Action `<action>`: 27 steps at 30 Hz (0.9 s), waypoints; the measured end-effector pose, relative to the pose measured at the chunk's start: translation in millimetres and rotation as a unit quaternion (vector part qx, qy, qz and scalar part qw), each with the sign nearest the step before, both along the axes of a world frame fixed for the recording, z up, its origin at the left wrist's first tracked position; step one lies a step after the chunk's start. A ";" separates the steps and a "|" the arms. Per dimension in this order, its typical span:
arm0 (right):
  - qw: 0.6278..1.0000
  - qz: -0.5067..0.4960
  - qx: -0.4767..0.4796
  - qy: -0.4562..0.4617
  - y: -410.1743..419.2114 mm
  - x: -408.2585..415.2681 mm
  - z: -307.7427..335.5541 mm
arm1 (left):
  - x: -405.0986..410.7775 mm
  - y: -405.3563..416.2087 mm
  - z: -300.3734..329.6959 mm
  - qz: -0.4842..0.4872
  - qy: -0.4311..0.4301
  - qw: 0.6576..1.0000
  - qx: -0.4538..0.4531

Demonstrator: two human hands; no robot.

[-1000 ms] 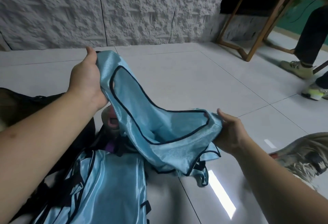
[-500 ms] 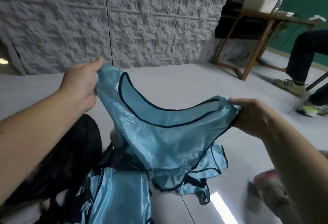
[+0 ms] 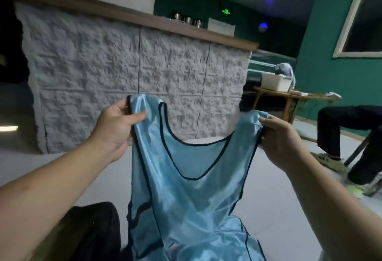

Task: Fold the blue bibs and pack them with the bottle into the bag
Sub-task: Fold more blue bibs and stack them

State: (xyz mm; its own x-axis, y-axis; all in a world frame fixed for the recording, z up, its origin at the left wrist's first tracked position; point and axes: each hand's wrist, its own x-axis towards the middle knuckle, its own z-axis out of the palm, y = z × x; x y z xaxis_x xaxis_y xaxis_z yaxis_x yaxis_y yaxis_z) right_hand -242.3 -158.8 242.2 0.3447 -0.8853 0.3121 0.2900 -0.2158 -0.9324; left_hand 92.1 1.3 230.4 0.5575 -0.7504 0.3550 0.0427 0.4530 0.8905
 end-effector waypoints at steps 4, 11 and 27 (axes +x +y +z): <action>0.999 -0.017 -0.019 -0.030 9.9 -3.4 36.0 | 11.9 23.8 32.9 0.019 -0.018 0.999 -0.043; 0.994 -0.107 0.021 -0.022 28.3 0.3 39.4 | 29.8 53.4 32.4 0.028 -0.015 0.998 -0.056; 0.996 -0.006 0.033 -0.088 65.7 24.1 30.0 | 42.0 57.3 -1.0 0.044 0.043 0.998 -0.023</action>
State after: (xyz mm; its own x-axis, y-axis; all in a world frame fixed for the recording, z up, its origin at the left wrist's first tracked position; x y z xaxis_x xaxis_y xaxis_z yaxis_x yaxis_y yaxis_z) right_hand -218.2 -93.1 272.2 0.2790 -0.9095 0.3082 0.4480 -0.1606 -0.8795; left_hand 134.1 58.6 229.5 0.6500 -0.6815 0.3362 0.0773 0.4995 0.8629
